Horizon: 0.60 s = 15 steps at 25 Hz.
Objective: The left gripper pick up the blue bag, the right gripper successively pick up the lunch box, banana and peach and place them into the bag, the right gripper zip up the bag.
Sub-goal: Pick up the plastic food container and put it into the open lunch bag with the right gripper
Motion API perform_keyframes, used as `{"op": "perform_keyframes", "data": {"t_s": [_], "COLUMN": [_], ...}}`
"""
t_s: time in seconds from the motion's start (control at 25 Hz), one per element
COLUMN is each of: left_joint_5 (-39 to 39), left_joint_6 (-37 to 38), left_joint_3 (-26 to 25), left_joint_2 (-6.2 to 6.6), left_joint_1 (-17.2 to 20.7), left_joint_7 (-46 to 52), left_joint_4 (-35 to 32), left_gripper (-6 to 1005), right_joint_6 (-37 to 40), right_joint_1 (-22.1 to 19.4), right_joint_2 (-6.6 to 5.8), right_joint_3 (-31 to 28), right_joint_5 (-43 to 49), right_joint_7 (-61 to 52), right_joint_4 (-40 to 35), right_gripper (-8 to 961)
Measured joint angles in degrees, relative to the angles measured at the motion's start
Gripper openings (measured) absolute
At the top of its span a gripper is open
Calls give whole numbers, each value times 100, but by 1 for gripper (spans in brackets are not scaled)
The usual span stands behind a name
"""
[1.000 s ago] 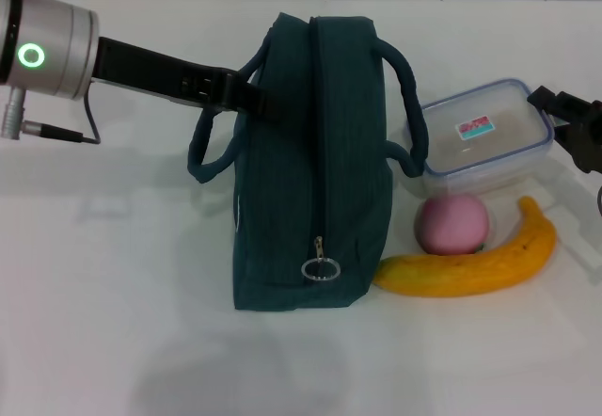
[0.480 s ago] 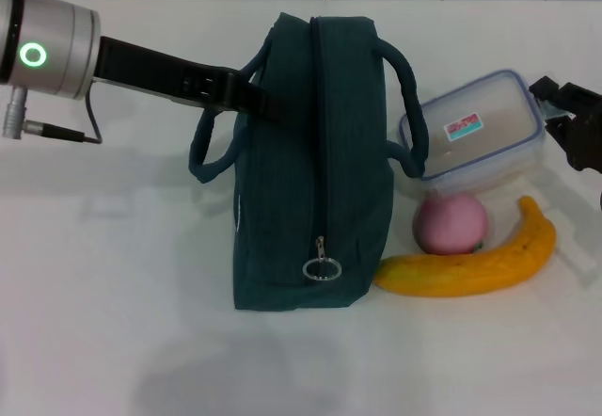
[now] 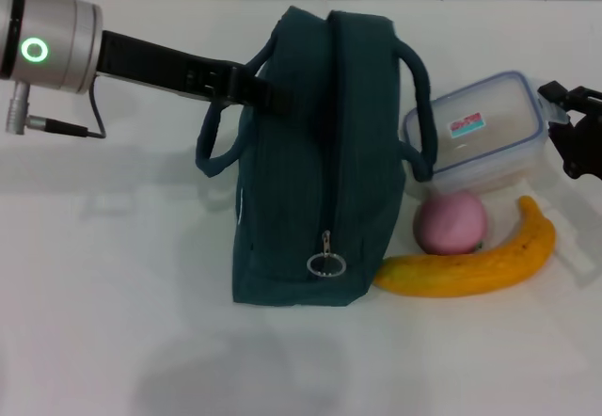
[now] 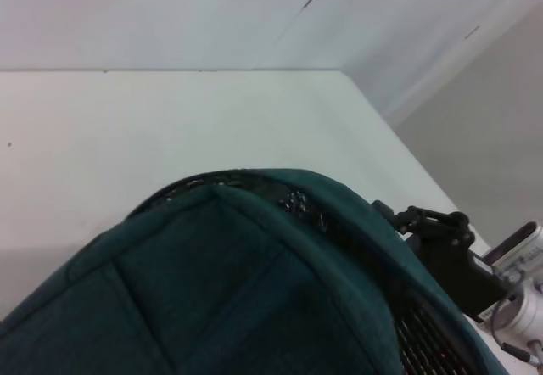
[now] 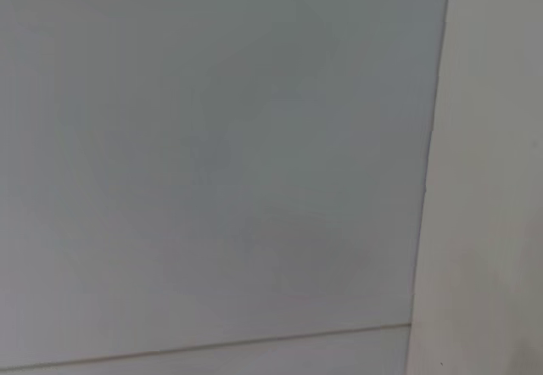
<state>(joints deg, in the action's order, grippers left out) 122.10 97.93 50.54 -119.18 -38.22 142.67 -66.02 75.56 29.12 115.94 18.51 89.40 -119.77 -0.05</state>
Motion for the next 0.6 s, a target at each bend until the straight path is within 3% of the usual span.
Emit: {"op": "perform_keyframes", "data": {"t_s": [0.28,0.6], "left_joint_5": [-38,-38], "left_joint_6": [-12,-12], "left_joint_3": [0,-1], "left_joint_2": [0,22], "left_joint_1": [-38,-76], "left_joint_7": [-37,-25], "left_joint_4": [-7,-23], "left_gripper": [54,54], "right_joint_6": [-7,591], "right_joint_1": [45,-6], "right_joint_2": [19,26], "right_joint_3": [-18,-22], "right_joint_5": [-513,-1358], "right_joint_7": [-225,-234], "right_joint_4": [343,442], "right_gripper": [124,92]}}
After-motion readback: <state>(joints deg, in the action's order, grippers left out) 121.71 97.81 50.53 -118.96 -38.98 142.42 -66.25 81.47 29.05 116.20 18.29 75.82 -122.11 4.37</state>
